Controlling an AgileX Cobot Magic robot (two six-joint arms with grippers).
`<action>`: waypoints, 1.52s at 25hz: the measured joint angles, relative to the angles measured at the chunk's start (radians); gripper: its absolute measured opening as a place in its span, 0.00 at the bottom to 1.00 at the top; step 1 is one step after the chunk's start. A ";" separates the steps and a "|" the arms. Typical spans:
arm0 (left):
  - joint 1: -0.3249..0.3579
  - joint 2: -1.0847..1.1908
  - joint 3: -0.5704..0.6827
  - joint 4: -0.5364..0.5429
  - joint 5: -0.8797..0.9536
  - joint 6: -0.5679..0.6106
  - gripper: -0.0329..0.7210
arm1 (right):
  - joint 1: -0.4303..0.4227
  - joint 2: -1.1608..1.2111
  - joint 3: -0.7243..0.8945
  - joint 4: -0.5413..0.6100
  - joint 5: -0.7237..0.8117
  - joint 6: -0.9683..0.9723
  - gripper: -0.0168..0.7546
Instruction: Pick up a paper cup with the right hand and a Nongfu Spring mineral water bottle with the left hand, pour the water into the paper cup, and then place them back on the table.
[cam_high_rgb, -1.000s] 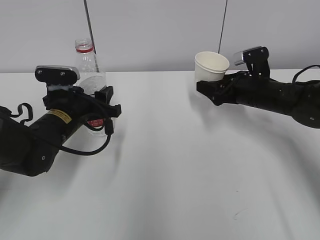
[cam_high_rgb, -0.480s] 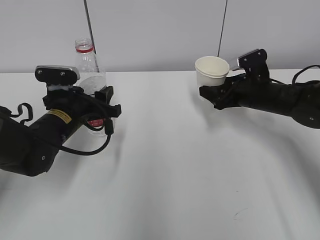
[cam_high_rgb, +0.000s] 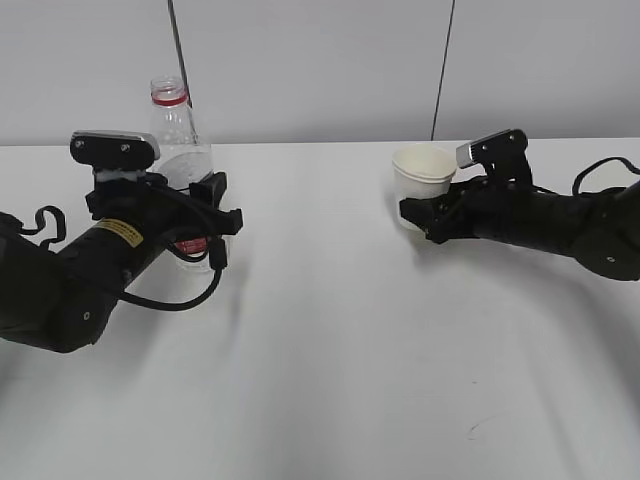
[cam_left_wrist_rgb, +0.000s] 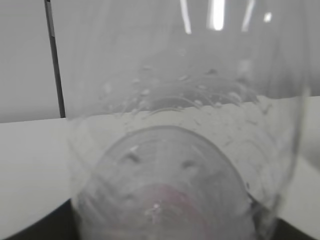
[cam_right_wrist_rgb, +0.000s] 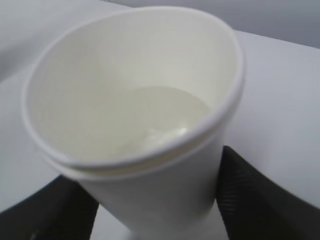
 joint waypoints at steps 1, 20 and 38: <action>0.000 0.000 0.000 0.000 0.000 0.000 0.50 | 0.000 0.000 0.002 0.017 -0.009 -0.011 0.67; 0.000 0.000 0.000 0.000 0.000 0.000 0.50 | 0.000 0.082 0.021 0.111 -0.108 -0.080 0.67; 0.000 0.000 0.000 0.000 0.000 0.000 0.50 | 0.000 0.092 0.021 0.186 -0.121 -0.082 0.67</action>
